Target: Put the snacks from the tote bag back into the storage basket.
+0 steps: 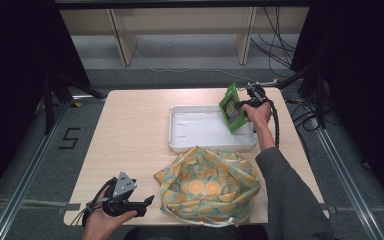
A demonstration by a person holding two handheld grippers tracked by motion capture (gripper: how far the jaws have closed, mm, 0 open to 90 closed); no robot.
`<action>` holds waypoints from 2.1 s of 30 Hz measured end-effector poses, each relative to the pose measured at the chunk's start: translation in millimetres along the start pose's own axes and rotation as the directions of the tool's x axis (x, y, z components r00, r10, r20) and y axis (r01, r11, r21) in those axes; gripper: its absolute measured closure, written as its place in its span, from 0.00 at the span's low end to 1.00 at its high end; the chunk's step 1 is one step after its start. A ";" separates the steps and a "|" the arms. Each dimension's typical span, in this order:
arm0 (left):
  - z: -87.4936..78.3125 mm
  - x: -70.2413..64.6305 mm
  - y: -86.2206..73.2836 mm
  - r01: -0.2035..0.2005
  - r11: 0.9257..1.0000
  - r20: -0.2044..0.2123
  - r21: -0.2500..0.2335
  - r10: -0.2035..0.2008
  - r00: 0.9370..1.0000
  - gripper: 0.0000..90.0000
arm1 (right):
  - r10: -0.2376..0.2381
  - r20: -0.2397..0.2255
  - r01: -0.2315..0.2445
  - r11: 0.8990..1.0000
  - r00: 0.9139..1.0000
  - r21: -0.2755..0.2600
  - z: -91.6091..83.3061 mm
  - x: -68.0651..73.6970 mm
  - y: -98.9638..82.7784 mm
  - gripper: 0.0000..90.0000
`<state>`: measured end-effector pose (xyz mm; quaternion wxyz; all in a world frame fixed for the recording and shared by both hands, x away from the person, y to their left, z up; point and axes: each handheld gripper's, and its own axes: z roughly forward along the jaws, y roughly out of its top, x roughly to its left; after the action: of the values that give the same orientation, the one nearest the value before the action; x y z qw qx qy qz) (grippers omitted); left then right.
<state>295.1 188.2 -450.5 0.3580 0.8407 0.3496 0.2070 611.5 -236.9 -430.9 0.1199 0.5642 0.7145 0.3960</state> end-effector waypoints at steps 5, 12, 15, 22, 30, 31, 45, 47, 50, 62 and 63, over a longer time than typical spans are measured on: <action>0.0 -0.2 0.3 -0.002 1.000 0.000 0.000 0.002 1.000 0.23 | 0.051 0.006 -0.051 0.998 0.999 0.030 -1.2 3.3 -1.4 0.81; 0.4 -1.8 -0.7 0.023 1.000 -0.004 0.001 -0.023 1.000 0.23 | 0.027 0.019 -0.027 0.999 0.999 0.021 -1.9 -1.5 -2.1 0.79; 0.1 -1.9 -0.1 0.030 1.000 -0.010 0.005 -0.030 0.999 0.23 | 0.039 0.027 -0.039 0.999 0.999 0.030 -2.5 -2.2 -2.8 0.79; 0.2 -0.1 0.0 -0.002 1.000 -0.003 0.000 0.002 1.000 0.23 | 0.073 0.008 -0.073 0.997 0.997 0.037 -1.9 -2.0 -5.3 0.79; 0.4 -2.3 -0.4 0.037 0.999 -0.008 0.003 -0.037 0.999 0.23 | 0.025 0.030 -0.026 0.999 0.999 0.042 -1.3 -7.0 -8.0 0.77; -0.1 -1.7 -0.1 0.028 1.000 -0.006 0.006 -0.028 1.000 0.23 | -0.002 0.013 0.002 1.000 1.000 0.016 0.9 -10.3 -8.6 0.77; 0.0 0.4 0.1 0.001 1.000 -0.006 0.011 -0.001 1.000 0.23 | 0.073 0.032 -0.075 0.996 0.997 0.044 3.0 -11.6 -13.3 0.75; 0.4 -1.7 -0.3 0.029 1.000 -0.004 0.005 -0.029 1.000 0.23 | 0.096 0.038 -0.098 0.994 0.995 0.053 2.8 -10.2 -13.6 0.75; 0.5 -1.6 -0.5 0.028 1.000 0.001 0.007 -0.028 1.000 0.23 | 0.089 0.043 -0.090 0.995 0.995 0.043 3.6 -10.7 -13.9 0.75; 0.2 -2.2 -0.4 0.037 0.999 -0.007 0.005 -0.037 0.999 0.23 | 0.046 0.063 -0.050 0.997 0.997 0.063 0.9 -14.6 -14.1 0.76; 0.1 -2.1 -0.5 0.035 0.999 -0.007 0.005 -0.035 0.999 0.23 | 0.058 0.060 -0.062 0.996 0.997 0.064 0.5 -13.9 -14.0 0.76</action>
<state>293.5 186.9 -451.2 0.3581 0.8348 0.3659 0.2026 606.5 -249.8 -445.0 0.1101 0.6003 0.7060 0.3593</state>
